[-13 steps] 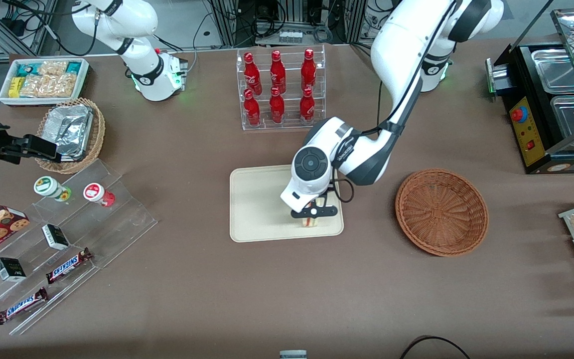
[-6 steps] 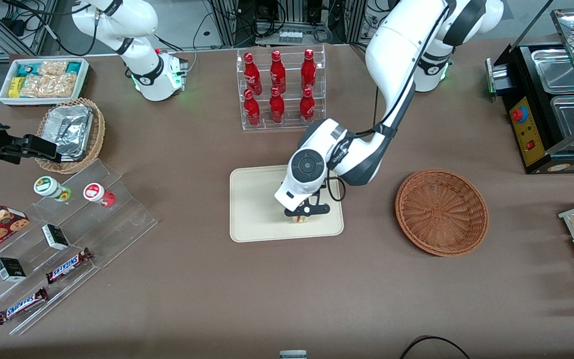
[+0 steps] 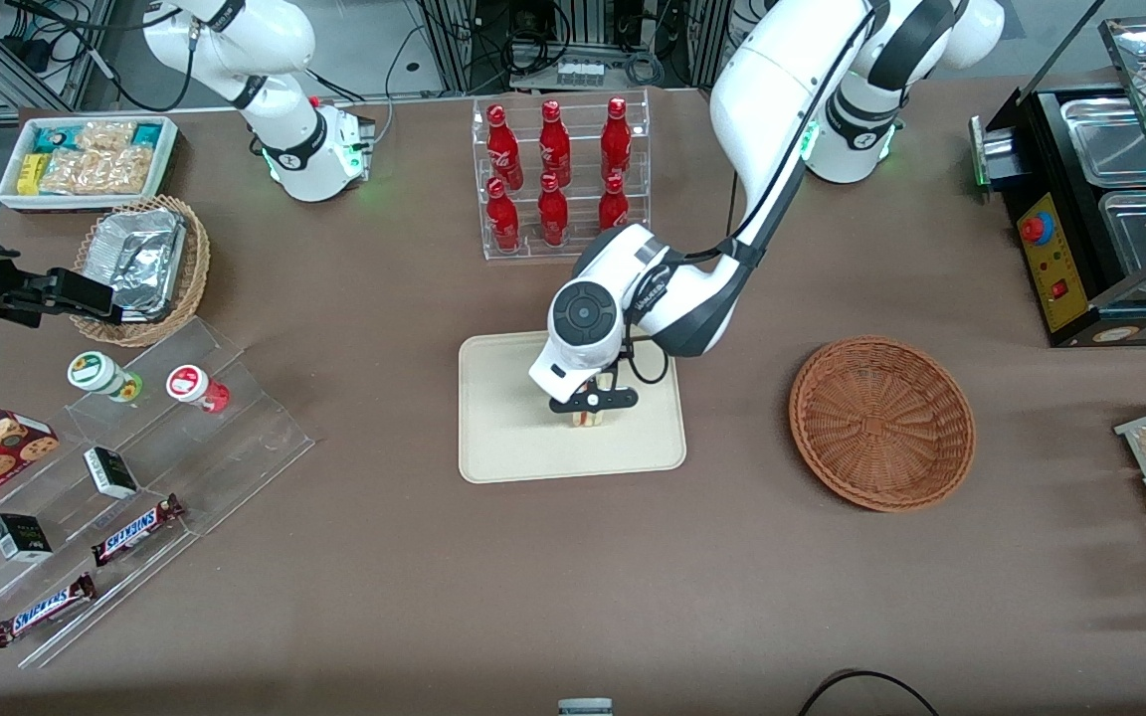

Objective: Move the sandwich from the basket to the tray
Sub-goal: 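Lower the held sandwich onto the cream tray and open the left gripper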

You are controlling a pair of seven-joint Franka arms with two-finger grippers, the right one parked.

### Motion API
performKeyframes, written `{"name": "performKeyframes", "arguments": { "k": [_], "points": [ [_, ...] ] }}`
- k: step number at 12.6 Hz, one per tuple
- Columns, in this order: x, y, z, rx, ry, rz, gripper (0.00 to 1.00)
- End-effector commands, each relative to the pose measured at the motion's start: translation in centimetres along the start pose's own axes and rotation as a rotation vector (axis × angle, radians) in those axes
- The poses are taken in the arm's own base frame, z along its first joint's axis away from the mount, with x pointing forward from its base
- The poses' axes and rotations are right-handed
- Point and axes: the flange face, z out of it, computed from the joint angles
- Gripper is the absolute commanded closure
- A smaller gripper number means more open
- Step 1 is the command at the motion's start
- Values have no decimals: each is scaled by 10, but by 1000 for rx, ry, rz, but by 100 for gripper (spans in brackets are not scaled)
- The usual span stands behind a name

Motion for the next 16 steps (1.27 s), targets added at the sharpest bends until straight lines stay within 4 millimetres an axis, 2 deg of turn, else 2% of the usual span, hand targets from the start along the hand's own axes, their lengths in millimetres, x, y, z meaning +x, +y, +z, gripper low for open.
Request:
{"name": "performKeyframes", "arguments": {
  "k": [1,13,14,16],
  "points": [
    [0,-3,1,23,17,-12,100],
    [-8,6,9,47,48,-57,100],
    [-8,4,14,59,55,-60,95],
    [-8,3,23,57,69,-68,75]
  ]
}}
